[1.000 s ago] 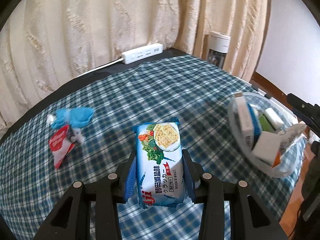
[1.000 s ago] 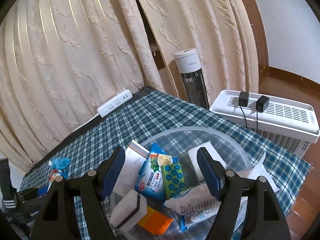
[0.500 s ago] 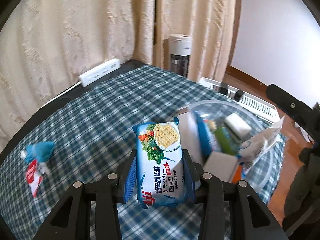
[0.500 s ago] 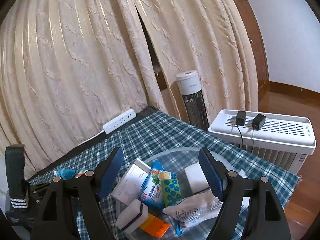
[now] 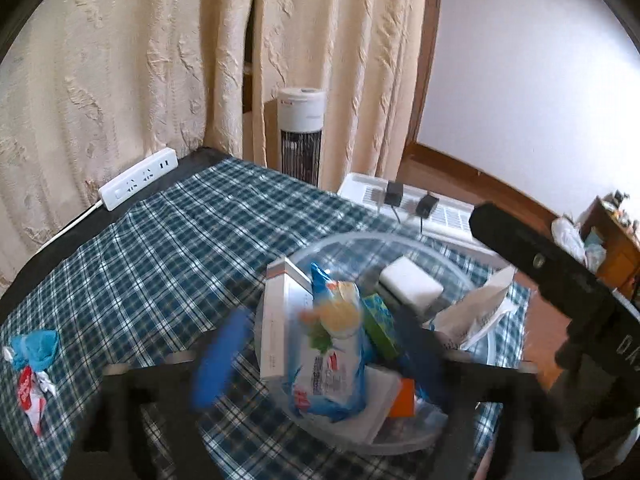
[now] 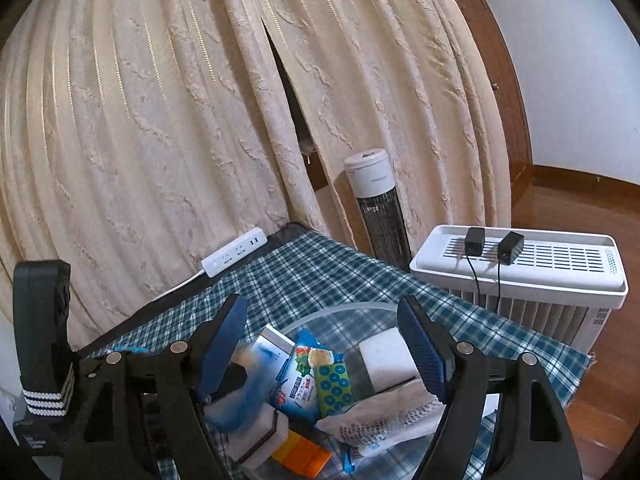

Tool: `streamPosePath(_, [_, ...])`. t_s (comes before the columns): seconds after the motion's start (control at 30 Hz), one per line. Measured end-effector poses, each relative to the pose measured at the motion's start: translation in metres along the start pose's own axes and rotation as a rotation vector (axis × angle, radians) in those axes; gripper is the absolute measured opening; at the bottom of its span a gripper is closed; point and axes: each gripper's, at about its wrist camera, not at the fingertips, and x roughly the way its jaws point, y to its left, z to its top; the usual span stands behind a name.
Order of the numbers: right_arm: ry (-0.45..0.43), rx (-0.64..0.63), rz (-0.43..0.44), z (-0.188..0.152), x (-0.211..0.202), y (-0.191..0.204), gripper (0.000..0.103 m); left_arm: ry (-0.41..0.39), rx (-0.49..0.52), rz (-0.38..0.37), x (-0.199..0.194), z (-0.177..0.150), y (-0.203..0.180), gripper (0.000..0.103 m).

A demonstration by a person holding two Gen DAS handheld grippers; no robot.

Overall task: Organize objects
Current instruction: 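Carry the green block and cracker packet into the bowl and open both grippers, then move both grippers from the bowl back to the red packet and cloth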

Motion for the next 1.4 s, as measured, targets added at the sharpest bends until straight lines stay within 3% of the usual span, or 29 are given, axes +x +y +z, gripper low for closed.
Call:
streamPosePath(0.4, [0.024, -0.005, 0.020, -0.006, 0.006, 0.015, 0.079, 0.017, -0.075, 0.082, -0.007, -0.011, 0.036, 0.089])
streamPosePath(0.6, [0.043, -0.018, 0.039, -0.011, 0.008, 0.027, 0.079, 0.032, -0.126, 0.110, -0.012, -0.019, 0.052, 0.095])
streamPosePath(0.93, [0.101, -0.055, 0.092, -0.026, 0.023, 0.058, 0.080, 0.061, -0.204, 0.181, -0.020, -0.036, 0.089, 0.097])
streamPosePath(1.27, [0.181, -0.112, 0.159, -0.044, 0.042, 0.099, 0.082, 0.070, -0.316, 0.279, -0.038, -0.061, 0.142, 0.099])
streamPosePath(1.4, [0.257, -0.117, 0.219, -0.058, 0.056, 0.118, 0.084, 0.076, -0.351, 0.348, -0.045, -0.072, 0.165, 0.099])
